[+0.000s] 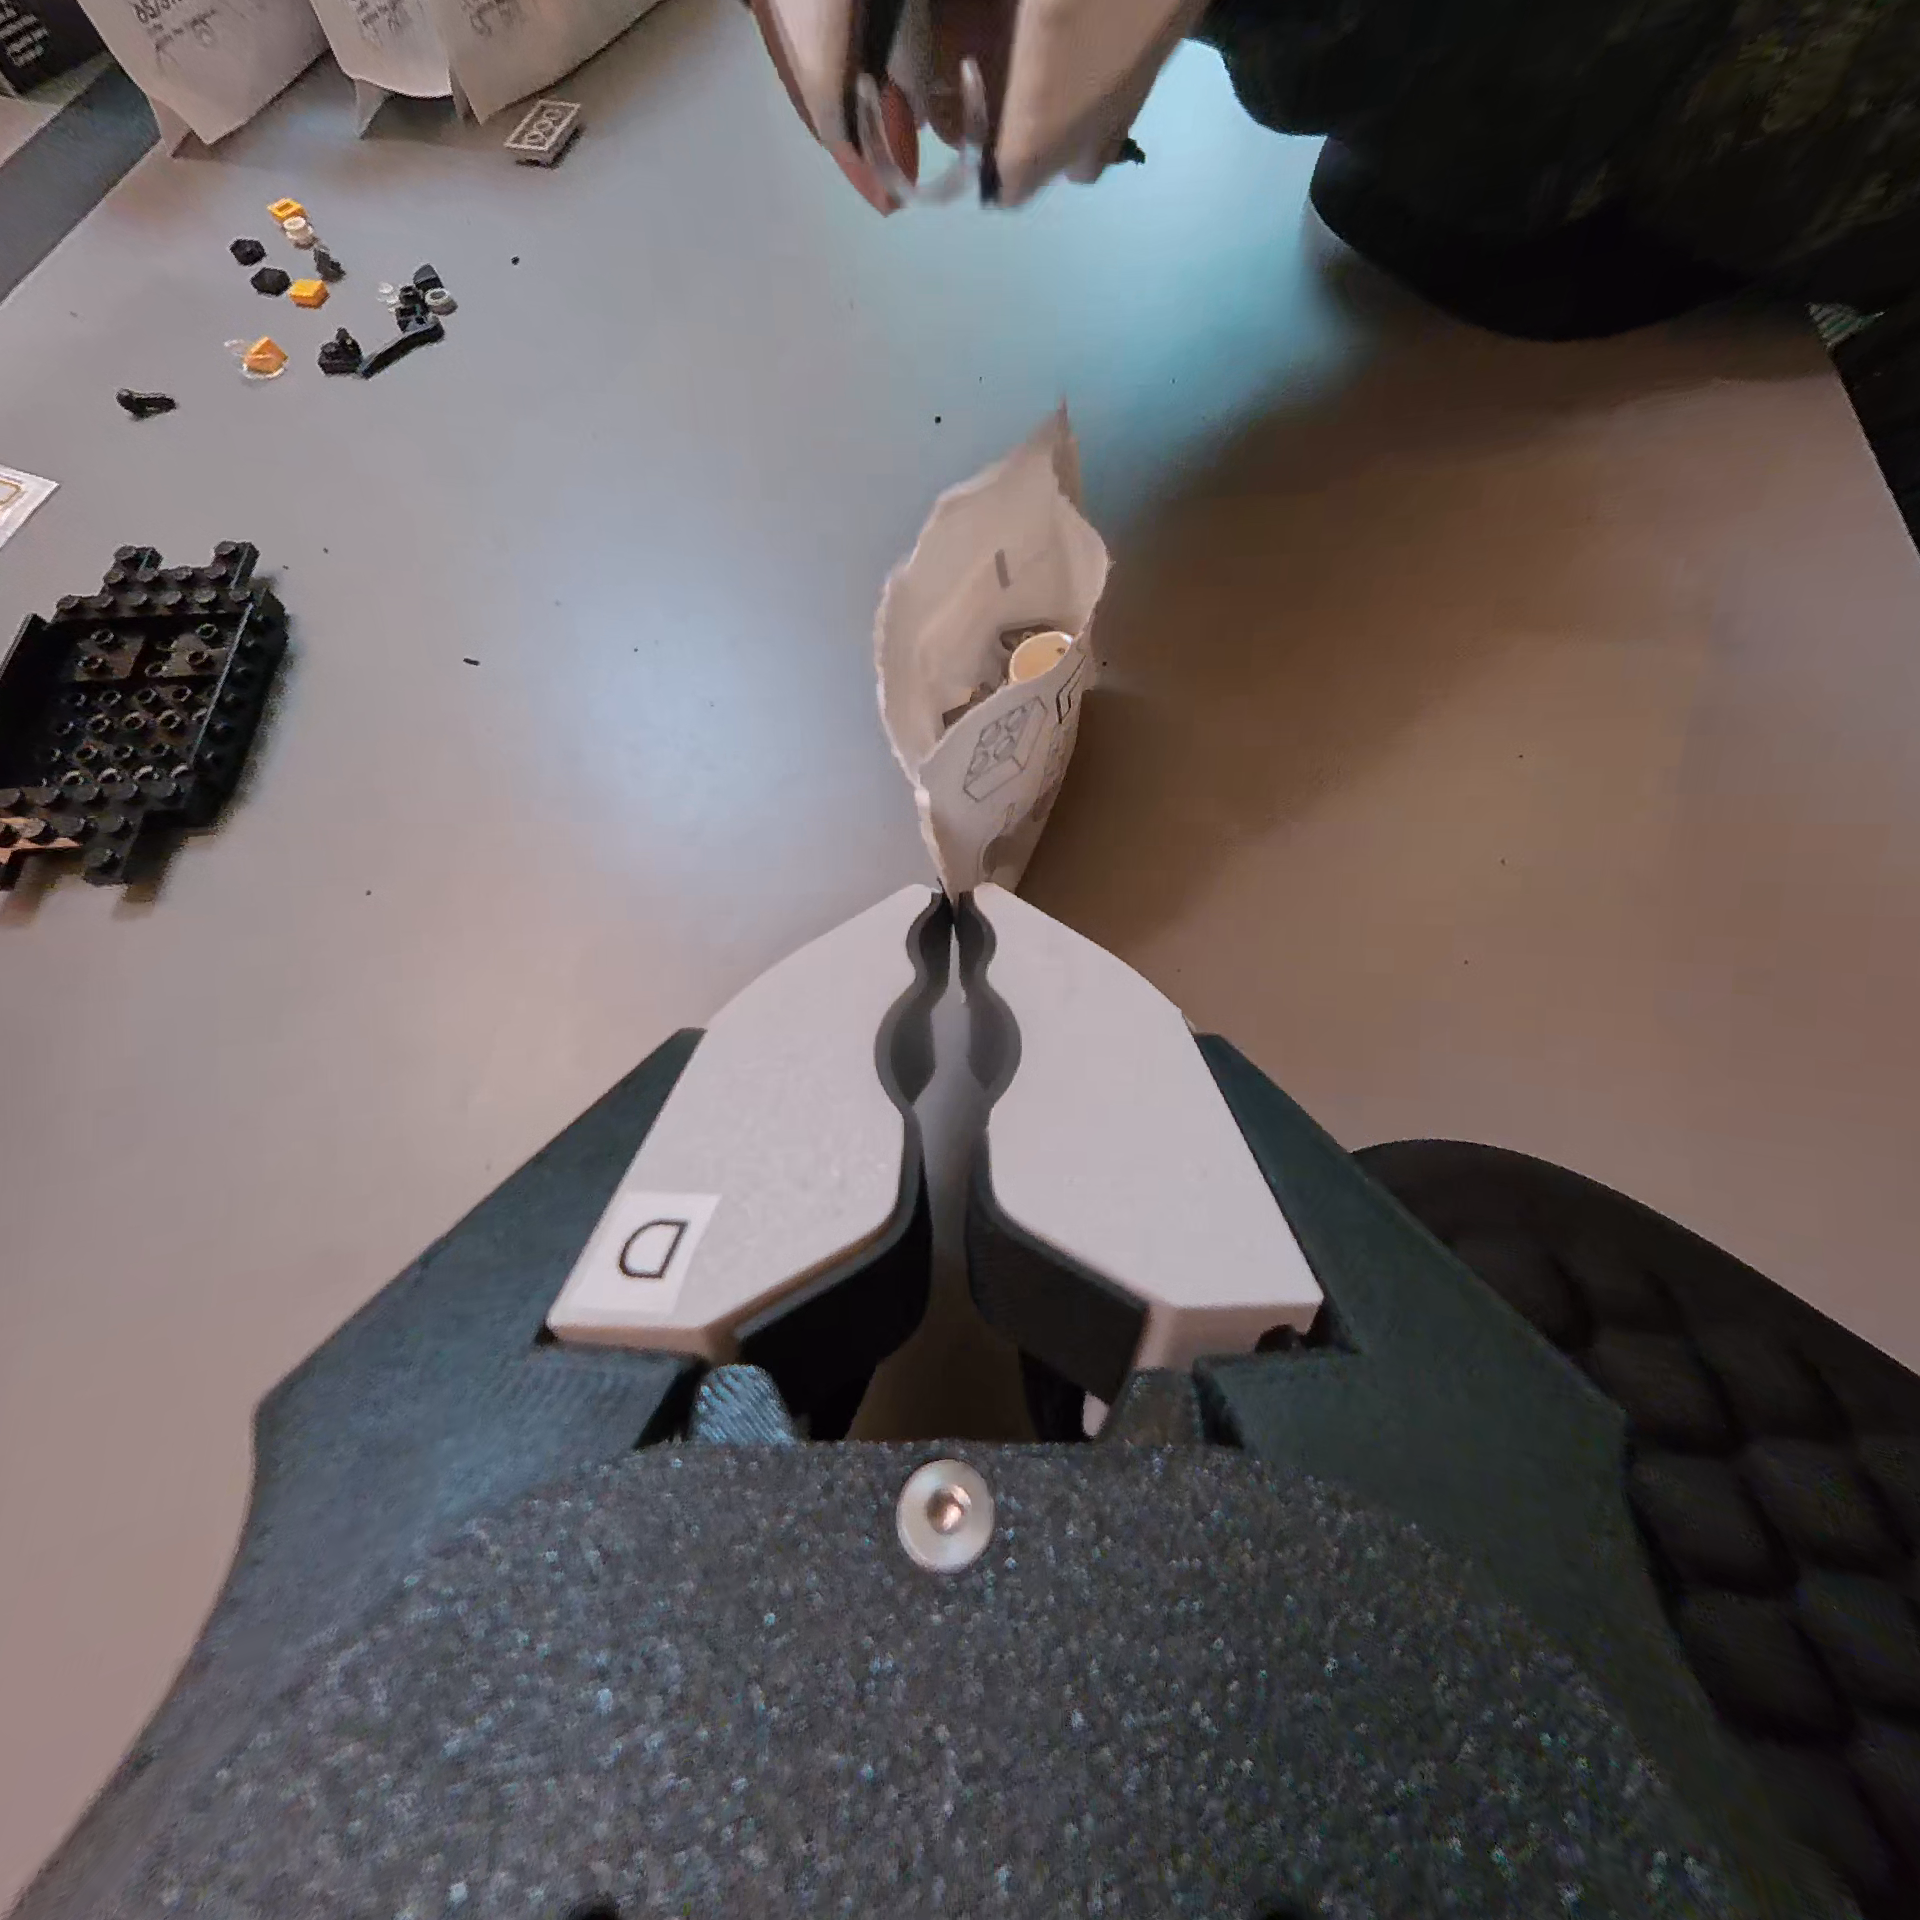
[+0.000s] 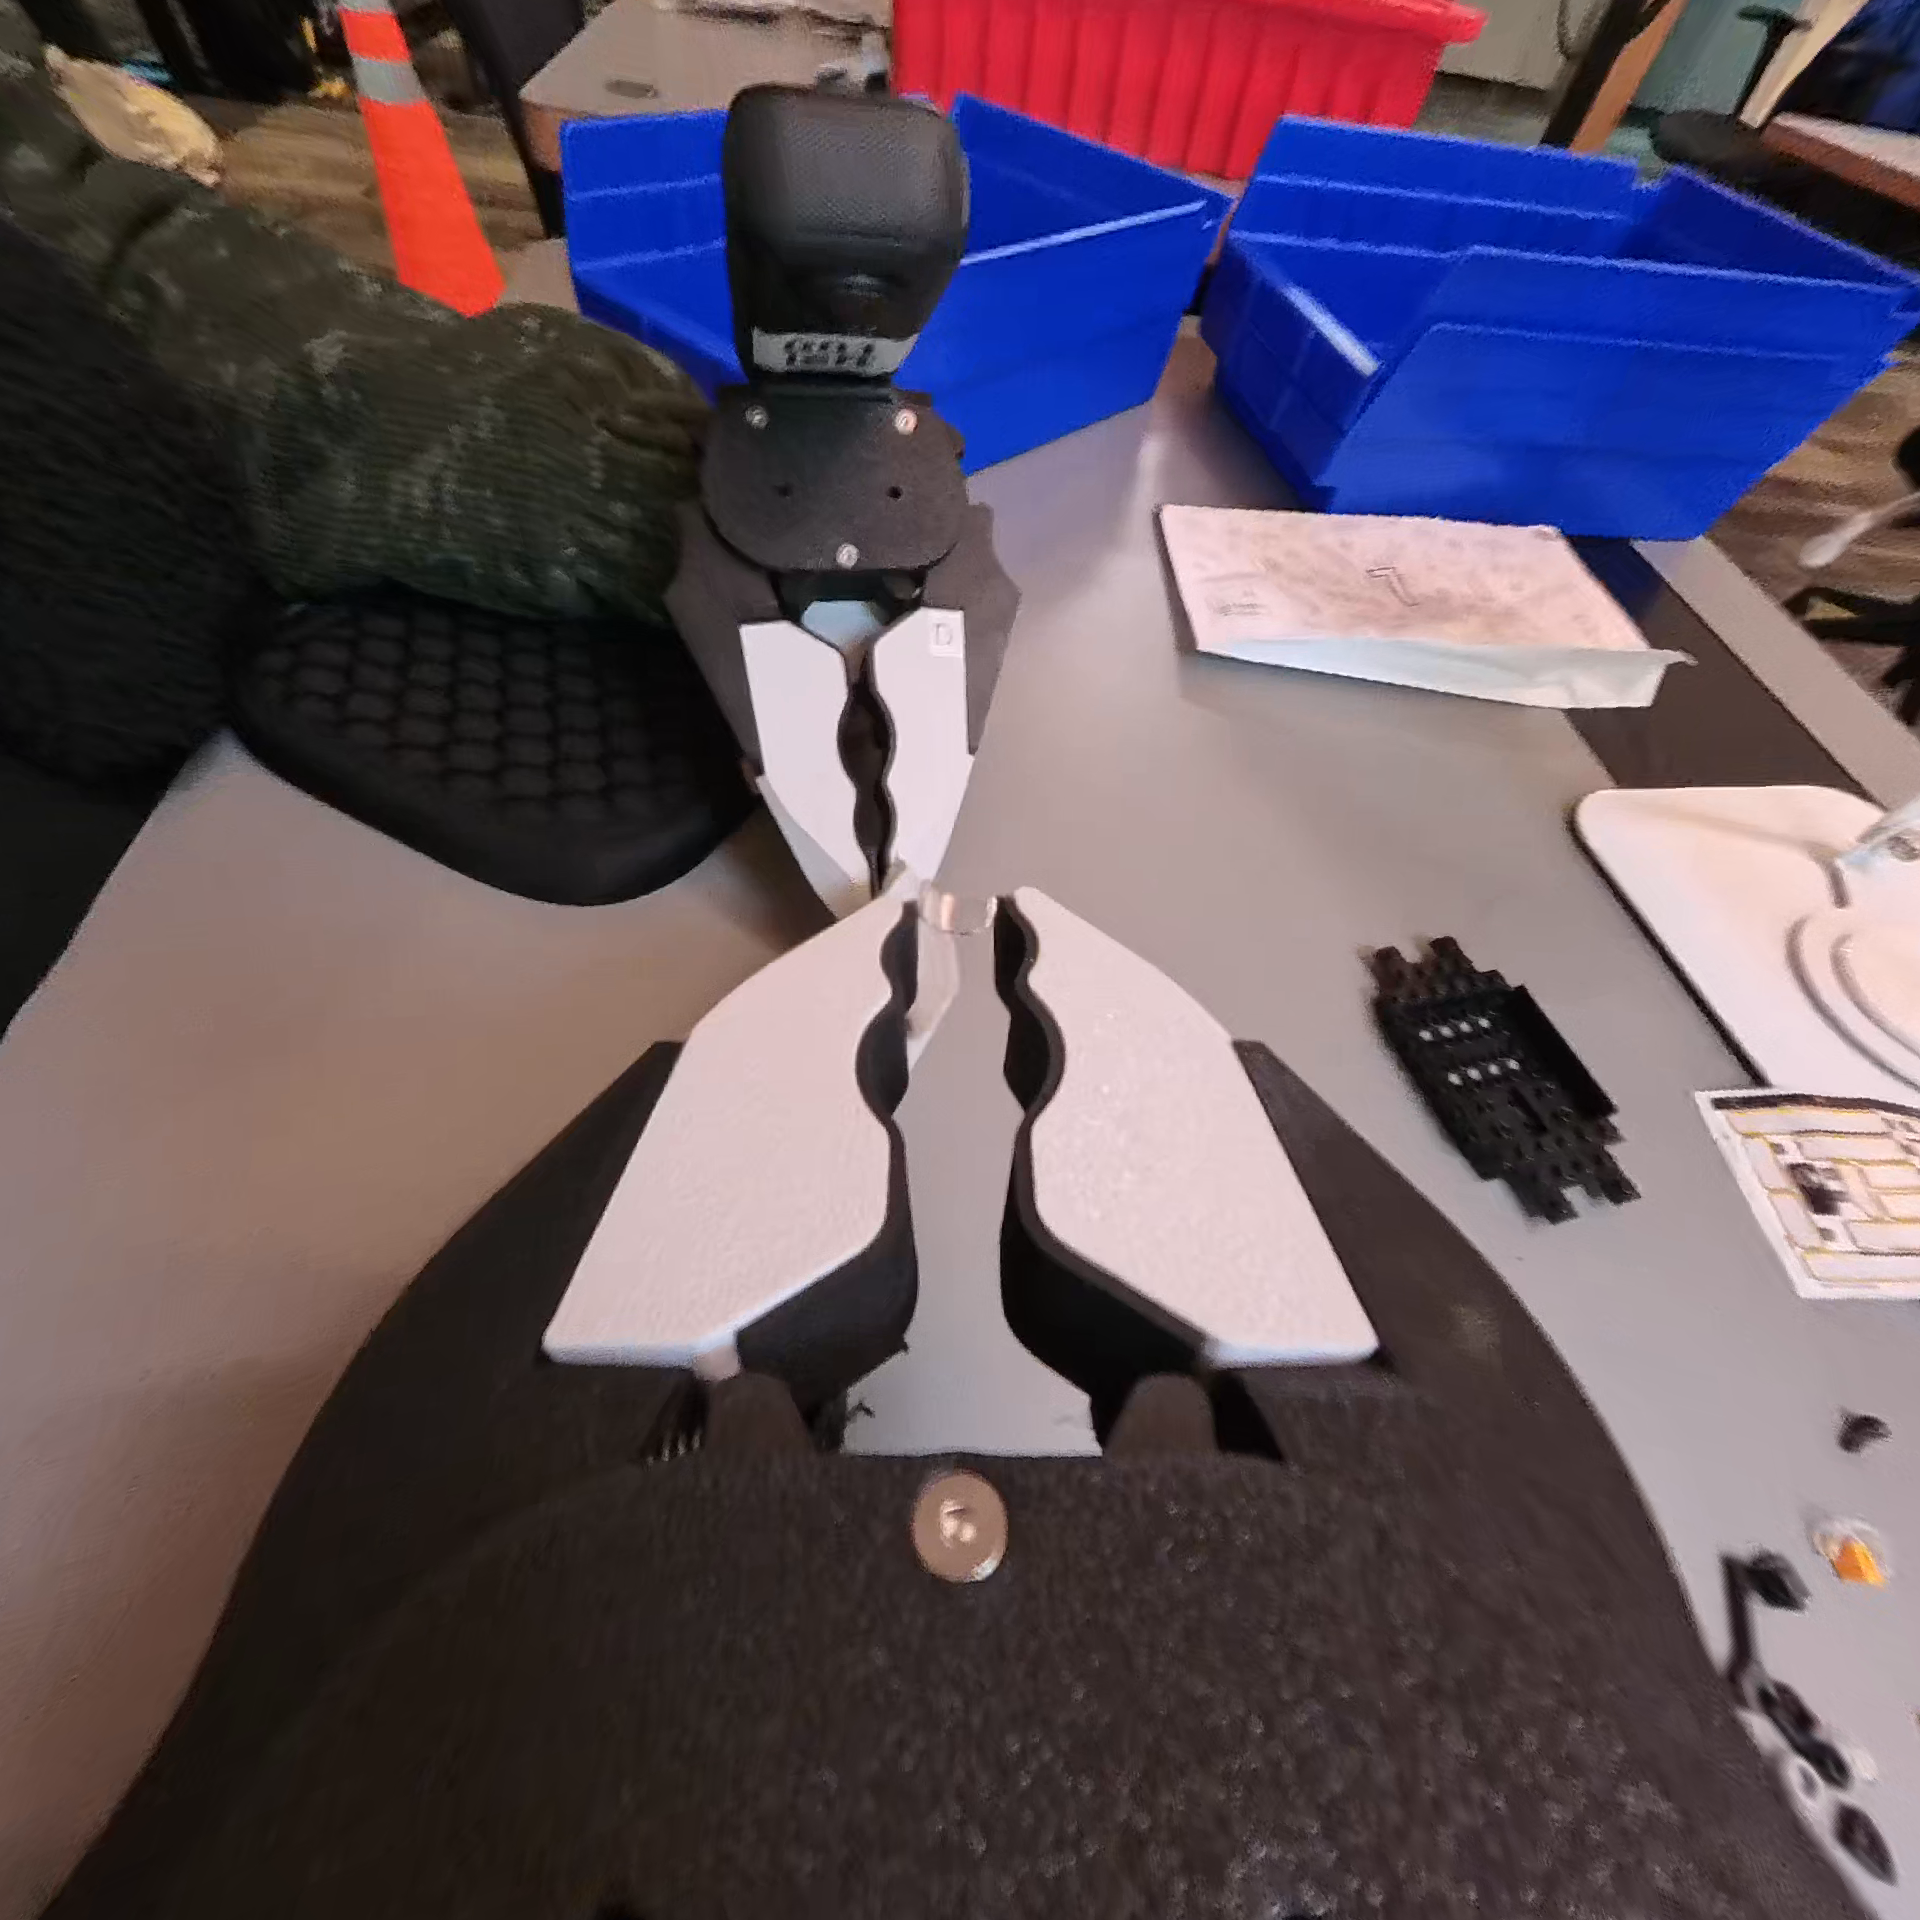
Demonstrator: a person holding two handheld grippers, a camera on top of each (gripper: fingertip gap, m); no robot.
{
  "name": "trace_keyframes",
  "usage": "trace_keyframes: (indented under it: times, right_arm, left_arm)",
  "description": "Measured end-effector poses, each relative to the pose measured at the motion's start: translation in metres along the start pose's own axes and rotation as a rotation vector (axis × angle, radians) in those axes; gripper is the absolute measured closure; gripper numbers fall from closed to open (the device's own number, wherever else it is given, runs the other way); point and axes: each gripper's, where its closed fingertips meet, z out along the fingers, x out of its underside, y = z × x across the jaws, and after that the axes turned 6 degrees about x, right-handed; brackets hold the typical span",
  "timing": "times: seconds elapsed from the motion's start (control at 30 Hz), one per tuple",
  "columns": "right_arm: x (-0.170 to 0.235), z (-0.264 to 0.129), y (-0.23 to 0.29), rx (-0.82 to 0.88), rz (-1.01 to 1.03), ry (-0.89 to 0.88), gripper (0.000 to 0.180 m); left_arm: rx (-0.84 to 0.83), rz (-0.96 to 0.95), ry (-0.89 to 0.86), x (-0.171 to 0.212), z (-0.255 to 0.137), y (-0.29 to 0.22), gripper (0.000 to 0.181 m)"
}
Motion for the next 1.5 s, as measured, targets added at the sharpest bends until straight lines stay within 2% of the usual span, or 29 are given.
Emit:
trace_keyframes:
  times: [0.1, 0.17, 0.27, 0.47, 0.6, 0.7, 0.77, 0.8, 0.93, 1.0, 1.13, 1.2, 1.27, 1.33, 1.37, 1.5]
  right_arm:
    - [0.015, 0.013, 0.011, -0.025, -0.036, 0.095, 0.165]
    - [0.026, 0.019, 0.016, -0.038, -0.055, 0.155, 0.158]
    - [0.027, 0.022, 0.019, -0.049, -0.050, 0.167, 0.154]
    - [0.028, 0.019, 0.018, -0.048, -0.035, 0.180, 0.145]
    - [0.021, -0.003, 0.008, -0.038, 0.013, 0.170, 0.142]
    - [0.039, -0.012, 0.015, -0.067, 0.012, 0.289, 0.127]
    - [0.051, -0.002, 0.013, -0.003, -0.021, 0.313, 0.126]
    - [0.056, 0.005, 0.009, 0.052, -0.041, 0.305, 0.127]
    - [0.045, 0.018, 0.007, 0.185, -0.144, 0.136, 0.179]
    - [0.046, 0.018, 0.008, 0.164, -0.143, 0.137, 0.179]
    - [0.048, 0.016, 0.004, 0.145, -0.086, 0.100, 0.179]
    - [0.046, 0.017, 0.007, 0.116, -0.076, 0.071, 0.180]
    - [0.047, 0.019, 0.009, 0.111, -0.088, 0.080, 0.179]
    - [0.050, 0.019, 0.009, 0.112, -0.097, 0.082, 0.179]
    - [0.050, 0.017, 0.011, 0.084, -0.076, 0.079, 0.179]
    - [0.045, 0.012, 0.023, -0.032, -0.006, 0.057, 0.179]
  left_arm:
    - [0.002, 0.005, 0.000, 0.000, 0.000, -0.001, 0.180]
    - [0.002, 0.005, 0.001, 0.000, 0.000, -0.001, 0.180]
    - [0.007, 0.010, 0.002, 0.000, 0.001, -0.002, 0.180]
    - [0.010, 0.014, 0.003, 0.000, 0.001, -0.003, 0.180]
    - [-0.002, 0.009, 0.002, 0.000, 0.001, -0.001, 0.180]
    - [-0.070, -0.013, -0.004, 0.000, -0.001, 0.008, 0.181]
    - [-0.095, 0.000, -0.009, -0.001, -0.003, 0.009, 0.181]
    - [-0.100, 0.012, -0.011, -0.001, -0.003, 0.009, 0.181]
    - [-0.097, 0.028, 0.003, 0.000, -0.001, 0.007, 0.181]
    - [-0.084, 0.033, 0.003, 0.000, -0.002, 0.006, 0.181]
    - [-0.051, 0.060, -0.048, -0.009, -0.003, 0.003, 0.146]
    - [-0.044, 0.086, -0.052, -0.014, 0.001, 0.003, 0.140]
    - [-0.038, 0.107, -0.049, -0.018, 0.007, 0.003, 0.148]
    - [-0.020, 0.135, -0.045, -0.020, 0.010, -0.001, 0.175]
    - [-0.025, 0.149, -0.037, -0.020, 0.009, 0.000, 0.180]
    - [0.123, 0.034, -0.147, -0.026, -0.002, -0.008, 0.180]
